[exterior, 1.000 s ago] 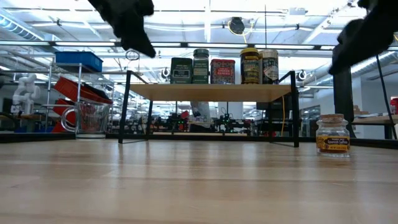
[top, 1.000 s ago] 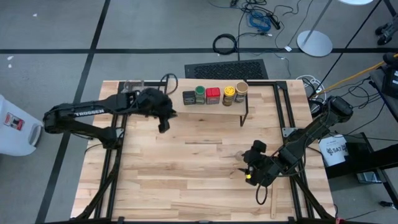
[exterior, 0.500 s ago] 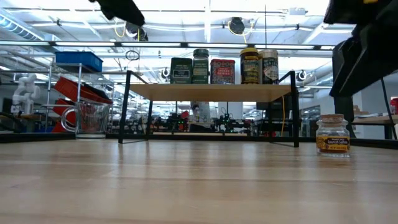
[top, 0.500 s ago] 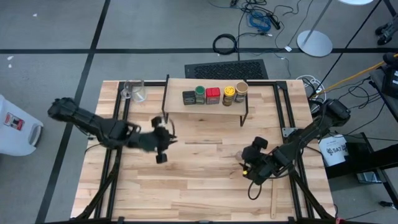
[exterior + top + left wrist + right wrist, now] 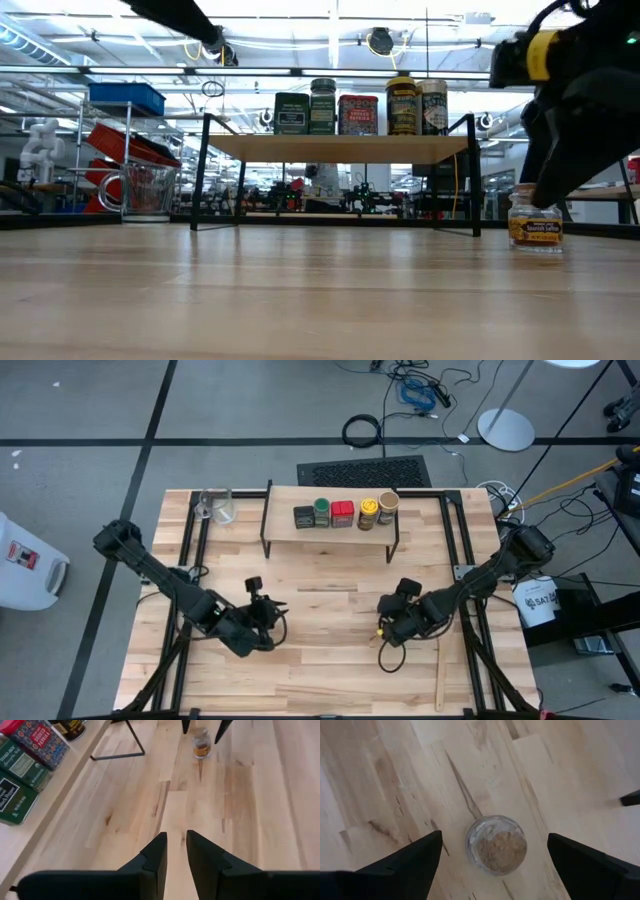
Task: Shelf spices
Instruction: Put the brown seasoning bottle on the shelf
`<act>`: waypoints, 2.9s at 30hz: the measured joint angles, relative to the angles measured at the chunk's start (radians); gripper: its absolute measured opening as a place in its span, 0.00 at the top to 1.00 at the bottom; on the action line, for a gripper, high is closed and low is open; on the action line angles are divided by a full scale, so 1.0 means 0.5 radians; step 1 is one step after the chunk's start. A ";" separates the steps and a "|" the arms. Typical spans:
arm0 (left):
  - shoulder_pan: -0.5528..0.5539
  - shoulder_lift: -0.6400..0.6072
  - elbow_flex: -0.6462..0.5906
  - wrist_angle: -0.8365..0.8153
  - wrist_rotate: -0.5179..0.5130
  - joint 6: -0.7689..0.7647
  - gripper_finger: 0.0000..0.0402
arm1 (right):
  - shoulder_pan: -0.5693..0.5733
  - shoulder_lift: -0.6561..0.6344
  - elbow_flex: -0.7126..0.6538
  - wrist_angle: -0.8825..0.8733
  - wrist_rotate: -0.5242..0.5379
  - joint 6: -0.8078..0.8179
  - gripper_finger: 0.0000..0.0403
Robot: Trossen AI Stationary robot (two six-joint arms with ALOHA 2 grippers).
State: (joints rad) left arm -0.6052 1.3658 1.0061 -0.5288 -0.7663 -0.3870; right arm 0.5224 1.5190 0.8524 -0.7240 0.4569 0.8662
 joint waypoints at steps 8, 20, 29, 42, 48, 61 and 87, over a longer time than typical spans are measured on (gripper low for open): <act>-0.012 0.108 0.000 0.091 -0.047 0.000 0.80 | -0.133 0.026 0.000 0.112 -0.222 -0.217 0.18; -0.012 0.111 0.000 0.102 -0.048 -0.001 0.80 | -0.220 0.024 0.000 0.134 -0.358 -0.275 0.37; -0.012 0.111 0.000 0.100 -0.048 -0.009 0.80 | -0.220 0.021 0.000 0.125 -0.410 -0.200 0.55; 0.025 0.189 0.000 0.438 -0.052 0.066 0.67 | -0.252 0.021 0.021 0.343 -0.484 -0.340 0.56; 0.064 0.194 0.001 0.868 -0.052 0.346 0.39 | -0.324 0.021 0.257 0.352 -0.511 -0.549 0.59; 0.395 0.194 0.001 1.177 0.386 0.372 0.25 | -0.407 0.021 0.933 0.352 -0.502 -1.108 0.57; 0.542 0.369 0.002 1.359 0.802 0.369 0.25 | -0.406 0.023 0.951 0.354 -0.499 -1.182 0.57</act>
State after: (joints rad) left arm -0.3342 1.5503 1.0071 0.1507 -0.3651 -0.2025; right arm 0.3195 1.5303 1.3277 -0.5468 0.2076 0.2752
